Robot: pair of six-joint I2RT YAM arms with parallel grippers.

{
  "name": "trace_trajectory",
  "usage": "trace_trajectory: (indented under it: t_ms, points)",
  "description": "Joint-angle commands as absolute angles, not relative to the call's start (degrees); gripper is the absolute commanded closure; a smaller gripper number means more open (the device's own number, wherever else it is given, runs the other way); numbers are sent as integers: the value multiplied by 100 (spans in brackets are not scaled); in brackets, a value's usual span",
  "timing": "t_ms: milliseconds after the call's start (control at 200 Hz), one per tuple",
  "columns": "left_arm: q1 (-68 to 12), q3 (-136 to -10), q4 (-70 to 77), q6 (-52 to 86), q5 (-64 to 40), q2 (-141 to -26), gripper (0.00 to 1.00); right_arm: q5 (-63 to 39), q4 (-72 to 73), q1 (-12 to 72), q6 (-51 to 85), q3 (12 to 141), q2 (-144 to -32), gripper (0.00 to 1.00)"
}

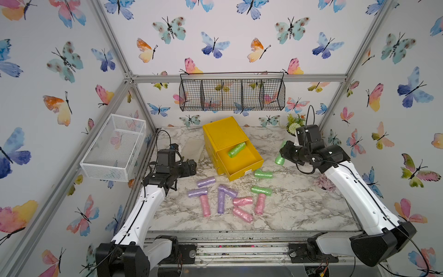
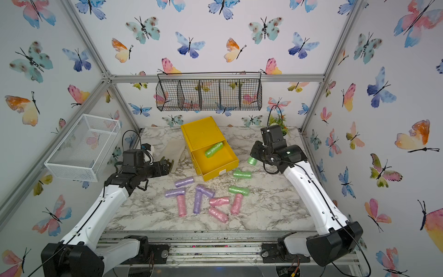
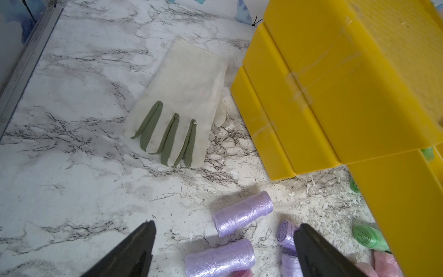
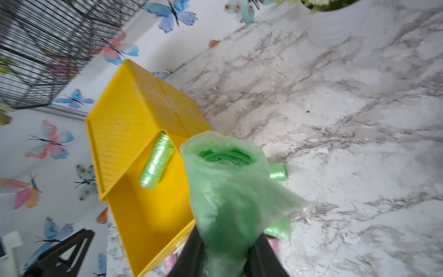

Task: Sort the rolls of trash bags by color and place them into the drawer
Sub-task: Place the roll of trash bags in the drawer.

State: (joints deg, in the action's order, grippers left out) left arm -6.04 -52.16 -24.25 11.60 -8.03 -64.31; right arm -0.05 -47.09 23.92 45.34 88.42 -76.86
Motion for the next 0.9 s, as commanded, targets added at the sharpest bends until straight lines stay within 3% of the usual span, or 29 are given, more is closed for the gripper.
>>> trace_trajectory:
  t_ms: [0, 506, 761, 896]
  points:
    - [-574, -5271, -2408, 1108, -945, -6420, 5, -800, -4116, 2430, 5349, 8987, -7881, 79]
    - [-563, -5214, -2400, 1134, -880, -6333, 5, 87, -3076, 4126, 7236, 9649, -8866, 79]
    - [-564, -5194, -2382, 1149, -818, -6319, 5, 1063, -3530, 4358, 7840, 9742, -9058, 77]
    - [-563, -5189, -2392, 1134, -815, -6331, 5, 1100, -3564, 4373, 7857, 9730, -9250, 77]
